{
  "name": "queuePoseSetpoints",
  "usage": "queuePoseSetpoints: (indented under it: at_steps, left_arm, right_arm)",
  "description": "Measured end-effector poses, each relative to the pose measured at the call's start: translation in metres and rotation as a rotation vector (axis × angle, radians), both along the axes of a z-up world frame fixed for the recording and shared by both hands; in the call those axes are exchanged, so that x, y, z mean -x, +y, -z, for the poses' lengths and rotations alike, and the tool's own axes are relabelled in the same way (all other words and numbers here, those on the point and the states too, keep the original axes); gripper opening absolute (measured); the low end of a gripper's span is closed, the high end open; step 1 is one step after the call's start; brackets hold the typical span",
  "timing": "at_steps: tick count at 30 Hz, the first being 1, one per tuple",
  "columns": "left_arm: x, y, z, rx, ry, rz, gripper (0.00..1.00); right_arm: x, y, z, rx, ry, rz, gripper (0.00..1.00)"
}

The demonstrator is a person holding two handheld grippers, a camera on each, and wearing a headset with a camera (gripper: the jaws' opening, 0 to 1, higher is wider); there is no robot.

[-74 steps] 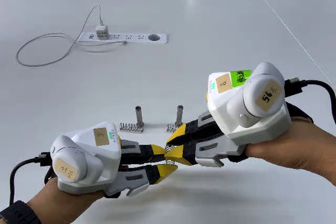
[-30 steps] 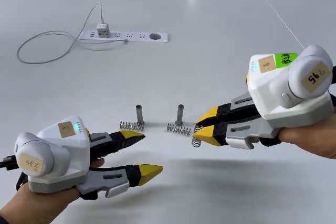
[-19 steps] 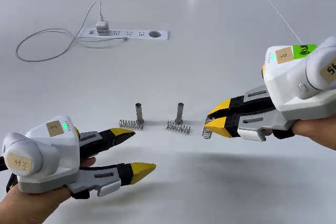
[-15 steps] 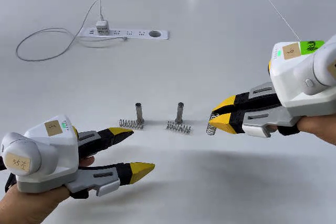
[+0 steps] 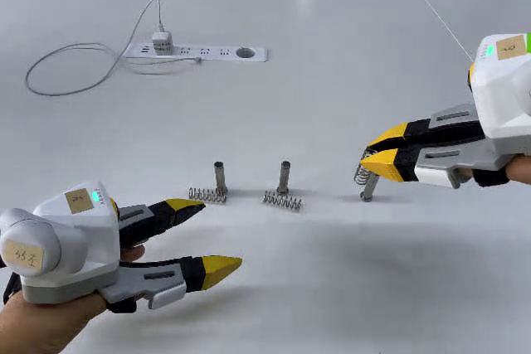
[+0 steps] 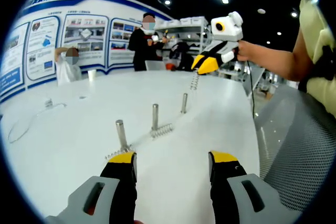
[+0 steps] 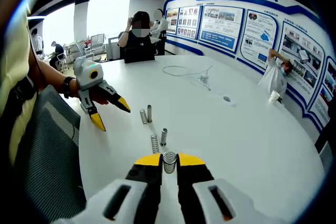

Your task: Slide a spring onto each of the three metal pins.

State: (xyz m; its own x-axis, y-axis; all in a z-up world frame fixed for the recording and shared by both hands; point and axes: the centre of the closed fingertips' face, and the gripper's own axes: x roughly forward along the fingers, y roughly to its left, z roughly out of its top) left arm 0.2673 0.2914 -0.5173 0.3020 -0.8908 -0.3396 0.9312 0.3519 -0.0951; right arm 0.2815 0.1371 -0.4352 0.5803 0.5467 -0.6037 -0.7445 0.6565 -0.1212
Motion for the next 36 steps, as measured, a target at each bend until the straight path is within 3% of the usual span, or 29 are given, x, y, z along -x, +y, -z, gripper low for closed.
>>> queuePoseSetpoints:
  at_steps: [7,15,36]
  left_arm:
    - [0.000,0.001,0.001,-0.002,0.008,-0.004,0.59]
    - [0.000,0.001,0.001,0.000,0.014,-0.005,0.60]
    - [0.002,0.004,0.003,-0.002,0.024,-0.010,0.59]
  right_arm:
    - [-0.009,-0.014,-0.004,0.001,-0.016,0.039,0.12]
    - [-0.017,-0.026,0.010,0.037,-0.007,0.069,0.12]
    - [-0.027,-0.036,0.032,0.004,0.019,0.118,0.12]
